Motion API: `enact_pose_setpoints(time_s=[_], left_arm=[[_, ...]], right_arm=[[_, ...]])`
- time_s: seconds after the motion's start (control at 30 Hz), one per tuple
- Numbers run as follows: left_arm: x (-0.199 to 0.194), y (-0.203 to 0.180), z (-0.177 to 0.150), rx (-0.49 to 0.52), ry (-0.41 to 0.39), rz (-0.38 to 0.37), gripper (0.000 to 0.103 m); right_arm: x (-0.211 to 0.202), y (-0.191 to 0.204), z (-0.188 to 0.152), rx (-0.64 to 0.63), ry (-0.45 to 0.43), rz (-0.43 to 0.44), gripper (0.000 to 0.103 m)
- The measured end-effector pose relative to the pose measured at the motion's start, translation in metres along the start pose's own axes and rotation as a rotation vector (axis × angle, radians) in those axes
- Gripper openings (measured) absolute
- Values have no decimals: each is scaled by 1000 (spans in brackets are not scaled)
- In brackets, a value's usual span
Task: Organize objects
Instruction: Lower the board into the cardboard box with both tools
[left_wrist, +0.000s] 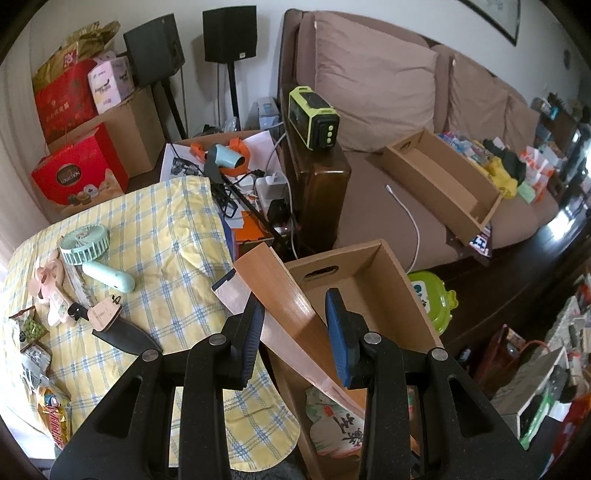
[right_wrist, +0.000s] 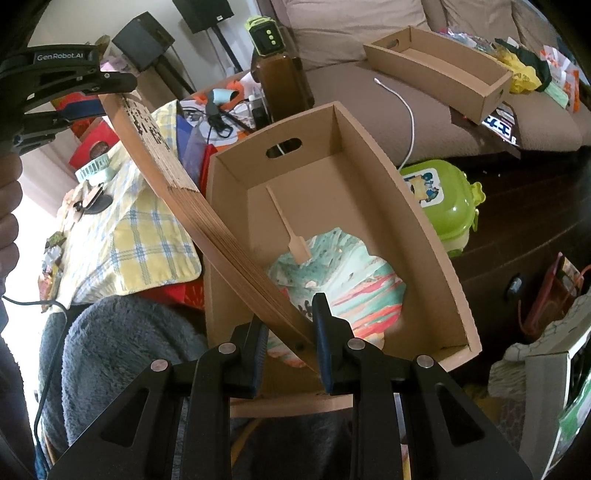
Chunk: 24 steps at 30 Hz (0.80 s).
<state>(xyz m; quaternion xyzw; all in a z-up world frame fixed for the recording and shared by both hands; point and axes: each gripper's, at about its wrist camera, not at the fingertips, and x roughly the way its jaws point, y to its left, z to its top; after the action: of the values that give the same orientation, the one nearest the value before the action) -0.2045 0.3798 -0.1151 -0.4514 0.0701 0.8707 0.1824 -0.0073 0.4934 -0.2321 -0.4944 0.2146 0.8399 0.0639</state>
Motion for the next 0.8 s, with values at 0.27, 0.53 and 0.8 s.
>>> enact_pose_setpoints(time_s=[0.27, 0.53, 0.8], left_arm=[[3, -1, -2, 2, 2, 9, 32], [4, -1, -3, 5, 4, 11, 32], [9, 2, -4, 12, 6, 22, 32]], right_arm=[[2, -1, -1, 1, 12, -3, 22], [4, 0, -2, 2, 18, 3, 22], [9, 4, -3, -8, 35, 22, 22]])
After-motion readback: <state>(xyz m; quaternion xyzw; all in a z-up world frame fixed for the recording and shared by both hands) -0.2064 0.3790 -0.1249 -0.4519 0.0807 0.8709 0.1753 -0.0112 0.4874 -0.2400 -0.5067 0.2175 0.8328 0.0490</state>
